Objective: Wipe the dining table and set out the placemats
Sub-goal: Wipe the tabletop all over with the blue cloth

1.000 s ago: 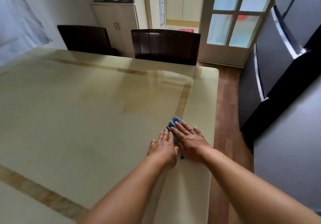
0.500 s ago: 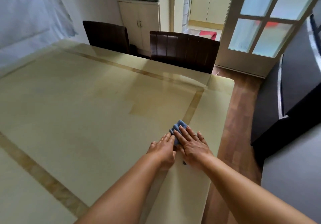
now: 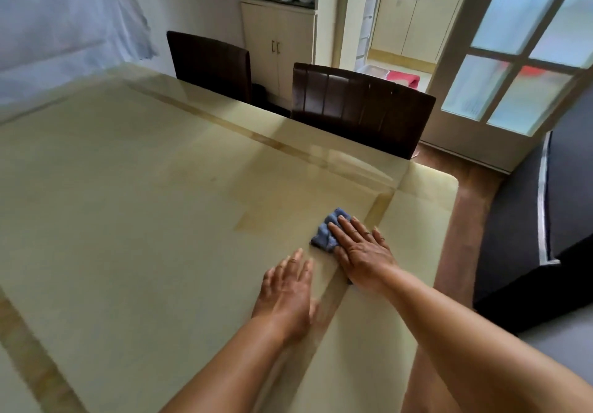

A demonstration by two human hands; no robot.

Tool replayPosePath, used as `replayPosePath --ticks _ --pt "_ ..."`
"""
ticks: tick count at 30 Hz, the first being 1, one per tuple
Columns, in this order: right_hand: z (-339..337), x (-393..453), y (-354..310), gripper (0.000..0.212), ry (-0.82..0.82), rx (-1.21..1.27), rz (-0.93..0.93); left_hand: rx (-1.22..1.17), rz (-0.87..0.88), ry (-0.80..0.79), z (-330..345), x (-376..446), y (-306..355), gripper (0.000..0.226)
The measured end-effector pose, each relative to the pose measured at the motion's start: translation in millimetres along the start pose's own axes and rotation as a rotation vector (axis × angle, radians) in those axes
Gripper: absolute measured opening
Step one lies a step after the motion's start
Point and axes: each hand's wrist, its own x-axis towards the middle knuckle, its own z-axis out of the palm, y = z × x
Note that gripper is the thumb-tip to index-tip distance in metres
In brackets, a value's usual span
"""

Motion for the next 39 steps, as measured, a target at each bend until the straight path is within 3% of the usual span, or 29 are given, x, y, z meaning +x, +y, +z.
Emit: replayPosePath --ticks 8,11,14,19,23,26,31,36,39 --pt "-40.4 124.5 49.8 0.054 0.024 0.063 0.110 -0.073 -0.358 0.114 -13.5 62.0 -30.3 0.091" --pt "-43.9 147.7 52.8 0.055 0.045 0.093 0.189 -0.107 -0.499 0.207 -3.1 65.8 -44.9 0.088" --pt "-44.9 149.4 49.3 0.056 0.030 0.098 0.182 -0.137 -0.532 0.378 10.1 61.5 -53.4 0.079" --pt "-36.1 117.3 11.1 0.054 -0.035 0.032 -0.054 -0.226 -0.487 0.476 11.5 63.5 -52.7 0.080" --pt "-7.5 58.8 -70.2 0.053 -0.133 0.035 -0.359 -0.429 -0.438 0.513 -1.0 55.6 -56.3 0.079" --pt "11.8 20.0 -118.7 0.062 -0.125 -0.015 -0.555 -0.573 -0.408 0.558 -11.3 45.6 -61.7 0.063" --pt "17.8 37.8 -123.0 0.073 -0.130 -0.078 -0.670 -0.482 -0.436 0.594 -16.5 40.9 -81.3 0.053" --pt "0.9 126.3 -98.0 0.070 -0.051 -0.069 -0.467 -0.210 -0.464 0.508 -19.3 53.5 -102.2 0.057" --pt "-16.2 178.7 -75.4 0.057 -0.013 0.004 -0.317 -0.122 -0.538 0.482 -17.9 60.9 -121.7 0.058"
